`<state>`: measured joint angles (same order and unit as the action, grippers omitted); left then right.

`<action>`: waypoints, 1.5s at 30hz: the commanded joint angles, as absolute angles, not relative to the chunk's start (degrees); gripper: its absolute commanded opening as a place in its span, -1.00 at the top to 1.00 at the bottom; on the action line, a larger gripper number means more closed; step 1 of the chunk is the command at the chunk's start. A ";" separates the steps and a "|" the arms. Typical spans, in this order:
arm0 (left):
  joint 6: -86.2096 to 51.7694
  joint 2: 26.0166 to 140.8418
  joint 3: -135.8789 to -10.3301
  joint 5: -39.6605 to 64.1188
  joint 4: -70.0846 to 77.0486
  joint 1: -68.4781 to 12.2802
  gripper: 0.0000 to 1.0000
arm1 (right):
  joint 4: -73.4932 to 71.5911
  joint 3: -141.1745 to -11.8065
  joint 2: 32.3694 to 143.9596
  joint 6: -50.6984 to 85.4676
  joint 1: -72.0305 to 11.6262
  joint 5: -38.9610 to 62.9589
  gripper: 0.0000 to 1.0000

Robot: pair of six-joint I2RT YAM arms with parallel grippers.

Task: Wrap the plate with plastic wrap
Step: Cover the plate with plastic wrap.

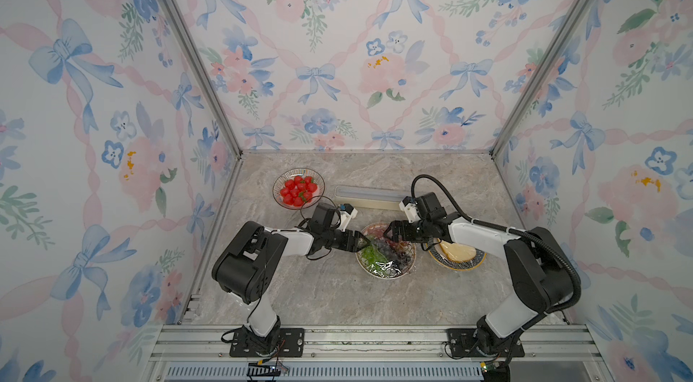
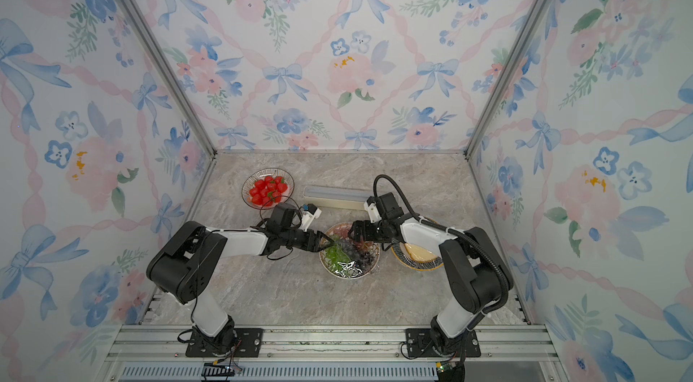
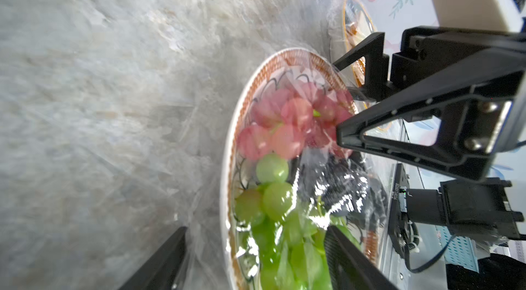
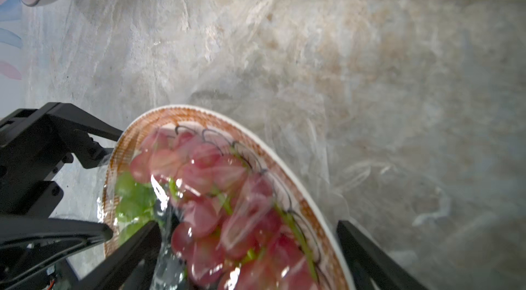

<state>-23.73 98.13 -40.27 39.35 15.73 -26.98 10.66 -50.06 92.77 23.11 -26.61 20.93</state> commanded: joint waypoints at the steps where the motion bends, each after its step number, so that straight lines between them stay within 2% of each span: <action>1: -27.48 95.99 -36.87 42.53 18.16 -27.38 -0.53 | 13.31 -47.40 88.45 25.52 -26.44 22.67 -0.94; 7: -35.69 93.69 -32.11 45.49 27.26 -27.58 -0.54 | 6.60 -41.33 84.46 32.63 -27.82 25.63 -0.94; 16: -42.05 92.10 -30.18 45.14 31.70 -28.46 -0.52 | -8.77 -38.80 88.42 45.95 -33.86 27.76 -0.94; 23: -43.07 89.56 -28.22 40.04 31.81 -24.01 -0.51 | 13.20 -42.95 80.78 36.58 -31.37 15.83 -0.94; 27: -42.80 88.98 -26.53 39.69 31.74 -22.24 -0.51 | 21.93 -42.64 75.46 34.22 -30.15 13.82 -0.94; 36: -41.88 90.08 -26.16 40.01 31.73 -22.22 -0.48 | 19.40 -42.54 66.87 39.68 -36.29 14.65 -0.94; 45: -41.06 90.83 -25.75 39.46 31.79 -22.24 -0.48 | 18.64 -45.11 74.05 42.04 -40.40 14.84 -0.94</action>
<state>-42.46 89.76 -26.61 39.77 30.85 -22.35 17.37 -43.16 72.73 40.99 -39.62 15.81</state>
